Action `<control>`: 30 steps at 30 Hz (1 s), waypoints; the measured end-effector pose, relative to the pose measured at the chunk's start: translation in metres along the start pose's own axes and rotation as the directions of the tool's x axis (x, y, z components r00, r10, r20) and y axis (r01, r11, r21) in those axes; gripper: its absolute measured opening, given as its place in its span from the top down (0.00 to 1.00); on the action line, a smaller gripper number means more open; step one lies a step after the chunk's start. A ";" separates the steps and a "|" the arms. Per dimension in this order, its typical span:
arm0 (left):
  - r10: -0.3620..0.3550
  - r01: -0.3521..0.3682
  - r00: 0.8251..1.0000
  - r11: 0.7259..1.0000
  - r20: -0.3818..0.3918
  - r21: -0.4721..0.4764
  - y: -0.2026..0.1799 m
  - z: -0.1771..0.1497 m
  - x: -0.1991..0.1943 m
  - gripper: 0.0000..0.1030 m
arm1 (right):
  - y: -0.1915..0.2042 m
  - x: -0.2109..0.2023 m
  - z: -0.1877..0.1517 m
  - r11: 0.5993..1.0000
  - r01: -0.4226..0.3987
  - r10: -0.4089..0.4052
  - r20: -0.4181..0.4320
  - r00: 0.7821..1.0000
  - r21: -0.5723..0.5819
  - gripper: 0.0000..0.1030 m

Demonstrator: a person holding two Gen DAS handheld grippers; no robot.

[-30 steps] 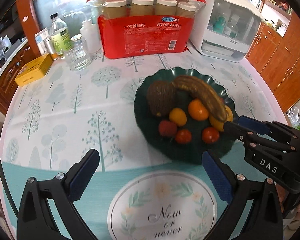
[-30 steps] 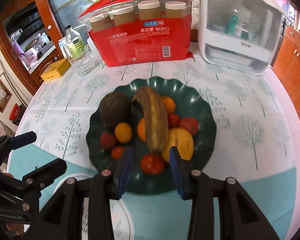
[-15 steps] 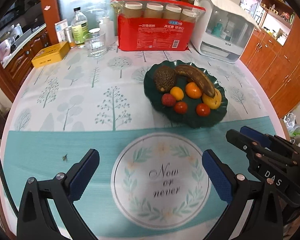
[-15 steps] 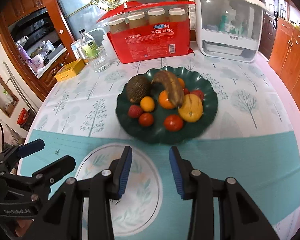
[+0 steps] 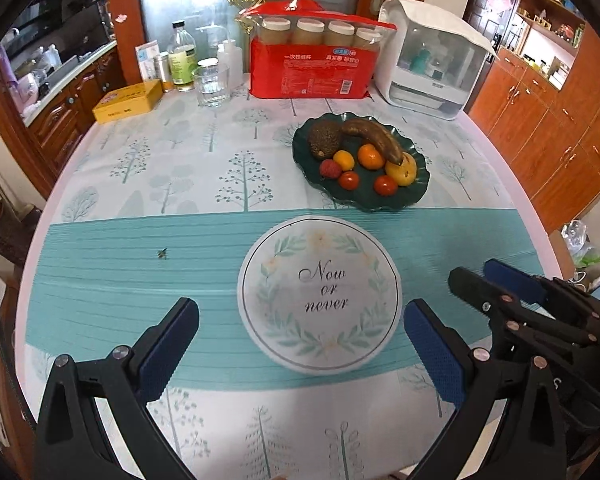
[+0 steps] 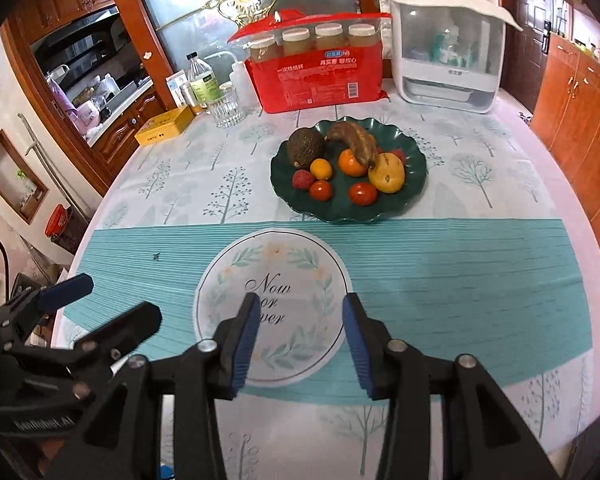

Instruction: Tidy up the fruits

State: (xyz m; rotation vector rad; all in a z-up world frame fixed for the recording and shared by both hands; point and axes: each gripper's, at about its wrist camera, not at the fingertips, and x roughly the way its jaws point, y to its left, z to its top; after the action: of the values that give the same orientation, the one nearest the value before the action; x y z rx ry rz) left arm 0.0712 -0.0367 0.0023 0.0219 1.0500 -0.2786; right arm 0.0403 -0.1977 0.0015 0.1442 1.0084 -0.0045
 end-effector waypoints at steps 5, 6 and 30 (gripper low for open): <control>0.010 -0.010 1.000 1.000 -0.007 -0.003 -0.003 -0.009 -0.018 0.01 | 0.002 -0.016 -0.007 1.000 0.017 -0.017 -0.003 1.000 0.018 0.56; 0.014 -0.014 1.000 1.000 -0.005 -0.003 -0.003 -0.010 -0.021 0.01 | 0.002 -0.020 -0.008 1.000 0.018 -0.018 -0.001 1.000 0.023 0.56; 0.099 -0.095 0.993 0.993 0.059 -0.065 0.002 -0.020 -0.045 0.01 | 0.014 -0.046 -0.014 0.999 0.006 -0.003 0.083 0.997 -0.031 0.56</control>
State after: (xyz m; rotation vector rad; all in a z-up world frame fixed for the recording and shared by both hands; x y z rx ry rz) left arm 0.0337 -0.0224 0.0308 0.0084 0.9923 -0.1577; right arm 0.0048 -0.1853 0.0349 0.1121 0.9253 0.0014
